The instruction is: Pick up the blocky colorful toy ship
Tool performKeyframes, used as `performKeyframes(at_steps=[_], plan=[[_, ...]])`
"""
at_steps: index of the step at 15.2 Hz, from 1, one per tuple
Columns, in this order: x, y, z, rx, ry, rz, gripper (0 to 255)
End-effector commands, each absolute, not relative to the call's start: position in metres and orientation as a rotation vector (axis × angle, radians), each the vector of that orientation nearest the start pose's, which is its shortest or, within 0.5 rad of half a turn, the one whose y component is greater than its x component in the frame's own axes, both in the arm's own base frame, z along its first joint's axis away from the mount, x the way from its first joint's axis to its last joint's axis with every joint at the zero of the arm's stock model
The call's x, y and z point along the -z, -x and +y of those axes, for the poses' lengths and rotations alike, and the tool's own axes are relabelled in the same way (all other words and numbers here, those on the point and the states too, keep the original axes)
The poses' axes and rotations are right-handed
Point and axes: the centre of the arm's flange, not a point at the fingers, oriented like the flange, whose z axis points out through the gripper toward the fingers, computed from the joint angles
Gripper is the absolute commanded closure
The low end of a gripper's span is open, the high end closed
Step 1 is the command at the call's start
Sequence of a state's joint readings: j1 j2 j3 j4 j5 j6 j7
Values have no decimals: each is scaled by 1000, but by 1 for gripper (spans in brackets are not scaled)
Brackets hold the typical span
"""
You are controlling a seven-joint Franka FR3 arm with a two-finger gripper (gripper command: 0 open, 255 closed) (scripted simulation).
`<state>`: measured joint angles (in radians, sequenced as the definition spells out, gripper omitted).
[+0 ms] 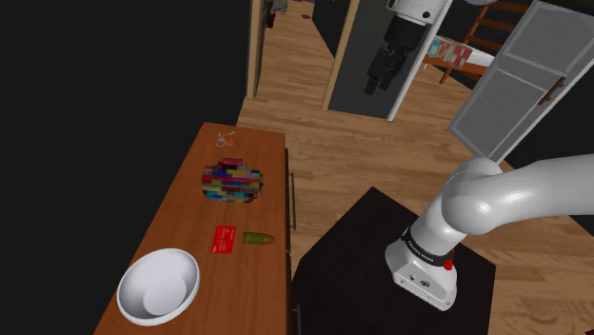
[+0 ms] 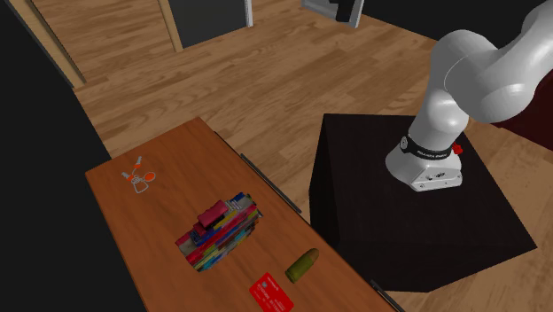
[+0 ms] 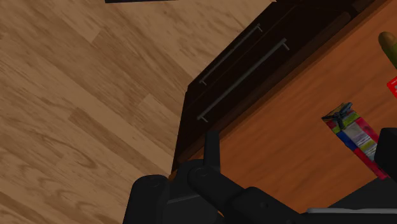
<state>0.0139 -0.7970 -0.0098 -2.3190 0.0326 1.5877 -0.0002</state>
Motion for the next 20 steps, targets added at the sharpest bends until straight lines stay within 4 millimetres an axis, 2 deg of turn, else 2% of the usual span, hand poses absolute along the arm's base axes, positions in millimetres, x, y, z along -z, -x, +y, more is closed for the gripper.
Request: performKeyframes(at_steps=[1,11,20], plan=[[-613,-306,4,102,3100,-12,0],[-524,-383,73,3,3086,-137,0],[-441,-442,141,-84,3067,-249,0]])
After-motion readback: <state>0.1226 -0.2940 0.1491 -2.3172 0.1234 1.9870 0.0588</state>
